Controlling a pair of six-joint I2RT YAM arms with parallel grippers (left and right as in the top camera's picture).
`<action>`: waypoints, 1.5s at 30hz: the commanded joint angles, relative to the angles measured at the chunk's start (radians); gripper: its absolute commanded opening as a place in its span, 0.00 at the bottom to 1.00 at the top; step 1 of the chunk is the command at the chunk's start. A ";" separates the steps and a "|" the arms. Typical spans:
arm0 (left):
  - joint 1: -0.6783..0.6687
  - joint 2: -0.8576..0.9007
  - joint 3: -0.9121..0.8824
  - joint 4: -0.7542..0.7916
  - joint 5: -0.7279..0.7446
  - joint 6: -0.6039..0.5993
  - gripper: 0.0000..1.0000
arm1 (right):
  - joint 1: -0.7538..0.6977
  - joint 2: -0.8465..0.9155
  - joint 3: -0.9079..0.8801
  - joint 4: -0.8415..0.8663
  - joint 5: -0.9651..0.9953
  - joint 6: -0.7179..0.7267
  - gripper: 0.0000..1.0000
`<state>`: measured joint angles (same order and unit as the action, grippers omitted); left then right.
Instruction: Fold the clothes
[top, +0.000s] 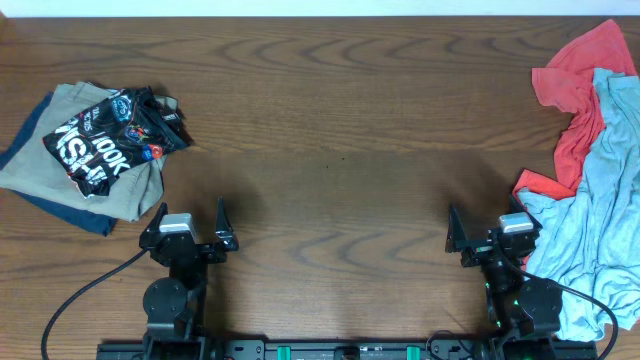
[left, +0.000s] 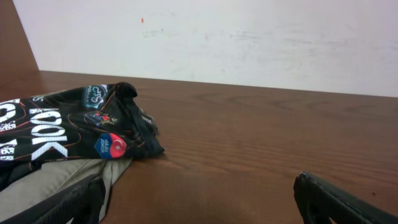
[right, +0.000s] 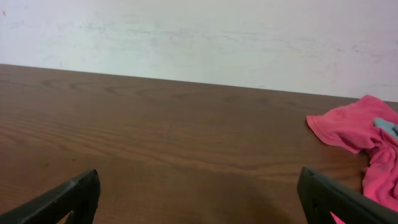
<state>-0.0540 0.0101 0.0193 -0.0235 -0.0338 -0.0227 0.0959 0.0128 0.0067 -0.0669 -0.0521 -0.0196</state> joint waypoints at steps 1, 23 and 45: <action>0.004 -0.004 -0.015 -0.043 -0.037 -0.001 0.98 | 0.010 -0.006 -0.001 -0.004 0.003 -0.015 0.99; 0.004 -0.005 -0.015 -0.043 -0.036 -0.003 0.98 | 0.010 -0.006 -0.001 0.001 0.002 -0.014 0.99; 0.004 0.266 0.417 -0.511 0.061 -0.107 0.98 | 0.008 0.153 0.226 -0.260 0.108 0.098 0.99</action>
<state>-0.0540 0.2108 0.3466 -0.5026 0.0120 -0.1093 0.0959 0.1108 0.1642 -0.3092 0.0109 0.0494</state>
